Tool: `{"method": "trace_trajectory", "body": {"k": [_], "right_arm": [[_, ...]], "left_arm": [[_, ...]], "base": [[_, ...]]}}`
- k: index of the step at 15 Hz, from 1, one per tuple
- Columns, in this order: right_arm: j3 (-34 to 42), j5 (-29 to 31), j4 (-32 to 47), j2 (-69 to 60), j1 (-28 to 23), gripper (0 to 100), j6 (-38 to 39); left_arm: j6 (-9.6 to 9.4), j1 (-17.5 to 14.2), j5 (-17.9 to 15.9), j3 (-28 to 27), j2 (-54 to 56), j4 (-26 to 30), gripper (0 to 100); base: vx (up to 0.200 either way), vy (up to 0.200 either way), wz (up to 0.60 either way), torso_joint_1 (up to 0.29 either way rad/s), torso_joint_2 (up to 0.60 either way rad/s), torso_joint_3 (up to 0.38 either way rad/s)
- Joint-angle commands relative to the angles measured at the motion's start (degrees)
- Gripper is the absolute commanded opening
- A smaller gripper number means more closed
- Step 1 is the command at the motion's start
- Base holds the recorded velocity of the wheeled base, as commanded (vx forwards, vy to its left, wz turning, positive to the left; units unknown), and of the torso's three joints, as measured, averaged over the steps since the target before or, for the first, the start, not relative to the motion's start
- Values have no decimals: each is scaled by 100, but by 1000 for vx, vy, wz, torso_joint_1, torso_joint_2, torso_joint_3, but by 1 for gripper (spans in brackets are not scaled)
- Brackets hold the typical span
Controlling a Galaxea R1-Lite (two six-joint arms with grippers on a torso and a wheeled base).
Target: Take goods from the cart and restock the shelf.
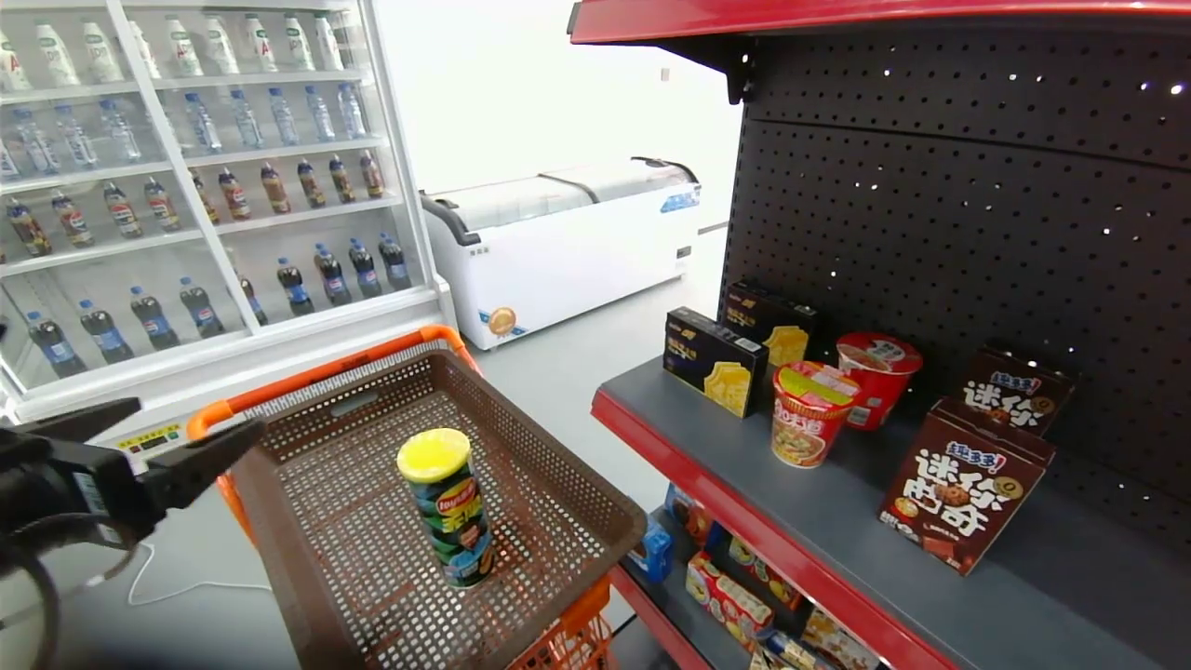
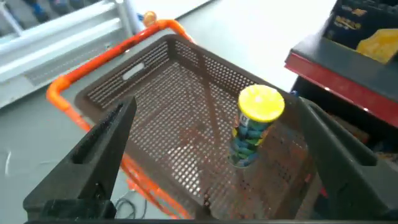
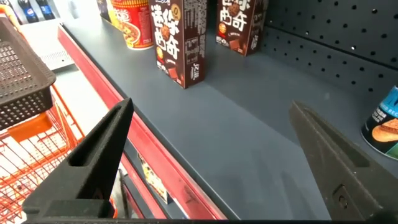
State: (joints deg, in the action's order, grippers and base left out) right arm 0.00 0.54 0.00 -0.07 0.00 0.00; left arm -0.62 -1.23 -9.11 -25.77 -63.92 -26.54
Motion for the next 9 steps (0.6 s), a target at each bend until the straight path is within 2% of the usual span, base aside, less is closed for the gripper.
{"method": "trace_trajectory", "body": {"k": [1,2,3,4,9], "right_arm": [[0,-1,0,7,0,100,0],[0,-1,0,7,0,100,0],[0,-1,0,7,0,100,0],[0,-1,0,7,0,100,0],[0,-1,0,7,0,100,0]], "left_arm": [[-105,440,-557,1109,-1475,-1292,100],[-158,554,-909,1206,-1642,-1389,100],[-237,598,-1023,1206,-1747,-1380,100],[-439,598,-1058,1136,-2046,-1407,100],[-483,677,-1076,749,-2907,-1477,100]], "base": [[0,0,0,0,0,0],[0,0,0,0,0,0],[0,0,0,0,0,0],[0,0,0,0,0,0],[0,0,0,0,0,0]]}}
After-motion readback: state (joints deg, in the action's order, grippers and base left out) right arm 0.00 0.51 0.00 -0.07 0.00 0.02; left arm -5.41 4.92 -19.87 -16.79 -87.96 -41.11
